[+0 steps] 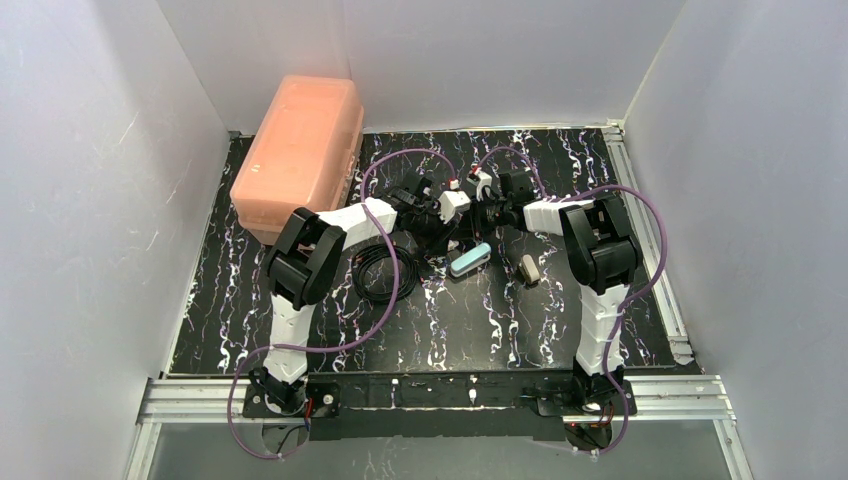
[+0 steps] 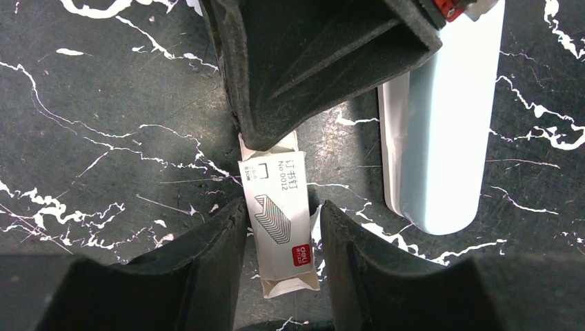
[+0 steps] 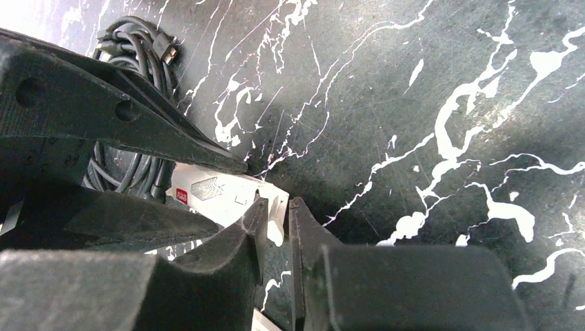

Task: Load the staples into the stapler
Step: Open the staple box at the center of the board.

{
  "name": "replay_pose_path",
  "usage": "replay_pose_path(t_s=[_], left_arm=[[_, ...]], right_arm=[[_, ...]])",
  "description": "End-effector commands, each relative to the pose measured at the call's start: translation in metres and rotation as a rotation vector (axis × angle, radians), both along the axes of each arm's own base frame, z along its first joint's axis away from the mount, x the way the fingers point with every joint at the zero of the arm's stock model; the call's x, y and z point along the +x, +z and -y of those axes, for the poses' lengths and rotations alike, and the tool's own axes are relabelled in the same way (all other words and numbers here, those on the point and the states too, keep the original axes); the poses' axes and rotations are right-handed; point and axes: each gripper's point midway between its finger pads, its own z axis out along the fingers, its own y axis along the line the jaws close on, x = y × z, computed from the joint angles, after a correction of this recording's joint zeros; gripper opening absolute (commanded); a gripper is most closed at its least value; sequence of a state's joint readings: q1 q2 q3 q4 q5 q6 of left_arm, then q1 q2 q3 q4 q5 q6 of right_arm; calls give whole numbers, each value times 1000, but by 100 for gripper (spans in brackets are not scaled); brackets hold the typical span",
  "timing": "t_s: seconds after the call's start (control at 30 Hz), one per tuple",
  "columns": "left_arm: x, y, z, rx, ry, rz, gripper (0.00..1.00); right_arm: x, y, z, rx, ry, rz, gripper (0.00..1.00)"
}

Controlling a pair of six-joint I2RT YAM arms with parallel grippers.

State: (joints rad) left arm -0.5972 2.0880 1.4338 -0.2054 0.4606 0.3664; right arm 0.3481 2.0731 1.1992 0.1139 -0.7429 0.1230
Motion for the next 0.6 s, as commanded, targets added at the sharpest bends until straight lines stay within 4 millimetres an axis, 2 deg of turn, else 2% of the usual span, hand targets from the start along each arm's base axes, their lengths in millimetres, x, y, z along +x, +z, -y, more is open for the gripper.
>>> replay_pose_path(t_s=[0.0,0.17,0.57], left_arm=[[-27,-36,-33,136,31,-112,42],[-24,-38,-33,143,46,-110,41],[-25,-45,-34,146,66,-122,35]], right_arm=[[-13,-29,10,-73,-2,-46,27],[-15,-29,10,-72,-4,-44,31],[-27,-34,5,-107,29,-25,32]])
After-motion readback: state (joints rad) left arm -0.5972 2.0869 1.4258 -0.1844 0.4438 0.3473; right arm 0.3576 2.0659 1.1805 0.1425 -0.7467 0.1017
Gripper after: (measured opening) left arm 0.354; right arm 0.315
